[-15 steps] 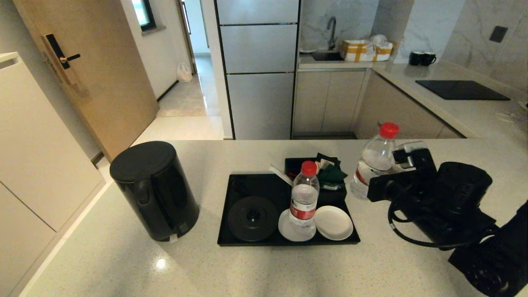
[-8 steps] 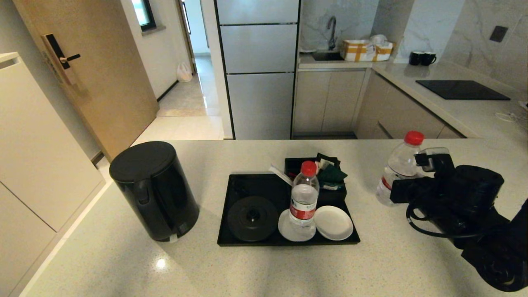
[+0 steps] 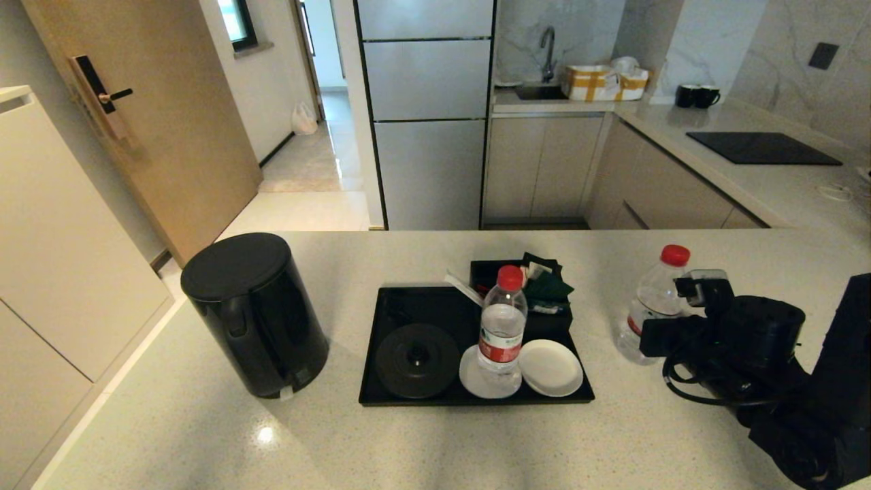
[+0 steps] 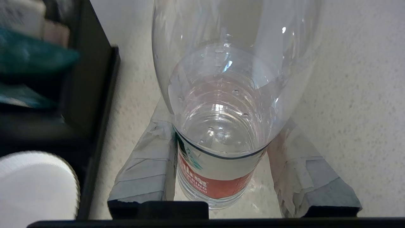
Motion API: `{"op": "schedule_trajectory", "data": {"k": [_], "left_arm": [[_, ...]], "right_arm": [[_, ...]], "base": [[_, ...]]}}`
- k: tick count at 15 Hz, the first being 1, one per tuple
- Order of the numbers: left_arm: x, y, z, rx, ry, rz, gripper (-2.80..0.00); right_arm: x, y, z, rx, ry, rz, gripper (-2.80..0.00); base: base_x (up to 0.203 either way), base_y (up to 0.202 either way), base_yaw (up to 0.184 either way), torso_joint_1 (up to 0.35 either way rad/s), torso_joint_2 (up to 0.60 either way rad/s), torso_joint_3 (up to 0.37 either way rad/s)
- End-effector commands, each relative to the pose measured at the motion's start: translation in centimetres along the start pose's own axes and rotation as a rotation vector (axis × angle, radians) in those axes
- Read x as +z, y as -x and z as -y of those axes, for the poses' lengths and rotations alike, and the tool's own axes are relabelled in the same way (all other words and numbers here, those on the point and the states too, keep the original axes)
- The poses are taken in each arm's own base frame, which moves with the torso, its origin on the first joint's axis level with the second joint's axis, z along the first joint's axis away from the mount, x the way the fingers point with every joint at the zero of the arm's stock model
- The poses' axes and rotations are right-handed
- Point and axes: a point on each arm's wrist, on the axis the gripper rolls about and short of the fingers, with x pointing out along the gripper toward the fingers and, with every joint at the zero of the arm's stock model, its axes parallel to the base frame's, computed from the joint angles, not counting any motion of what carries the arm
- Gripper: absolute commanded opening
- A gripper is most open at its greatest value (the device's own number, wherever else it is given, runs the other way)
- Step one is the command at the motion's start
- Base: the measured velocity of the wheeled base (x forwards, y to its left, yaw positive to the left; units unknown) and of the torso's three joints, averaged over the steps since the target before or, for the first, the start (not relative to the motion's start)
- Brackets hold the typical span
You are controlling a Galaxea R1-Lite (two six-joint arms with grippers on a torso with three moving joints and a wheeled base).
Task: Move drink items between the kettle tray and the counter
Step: Place it on the right
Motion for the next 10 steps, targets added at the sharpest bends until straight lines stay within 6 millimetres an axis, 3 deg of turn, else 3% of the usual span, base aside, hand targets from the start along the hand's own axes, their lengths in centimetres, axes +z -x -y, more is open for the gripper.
{"op": "schedule_trajectory", "data": {"k": [1,6,7,10], "left_arm": [[0.01,-0.01,0.0,0.0,-0.001,0.0,-2.8],[0.01,-0.01,0.0,0.0,0.001,0.0,-2.8],[0.01,-0.01,0.0,0.0,0.001,0.0,-2.8],[0.01,-0.01,0.0,0.0,0.001,0.0,-2.8]], "right_arm": [[-1.37,0.13,-0.04,-0.002,0.012,-0.053,-2.8],[-2.0,0.6,0.03,-0.001,0.019,-0.085,-2.7],[-1.96,0.62,0.03,0.001,0.018,-0.084,0.0],[-1.62,0.85,0.08,0.003,0.014,-0.073,0.0]], "base": [[0.0,0.0,0.0,0.0,0.0,0.0],[0.0,0.0,0.0,0.0,0.0,0.0],[0.0,0.0,0.0,0.0,0.0,0.0],[0.0,0.0,0.0,0.0,0.0,0.0]]}}
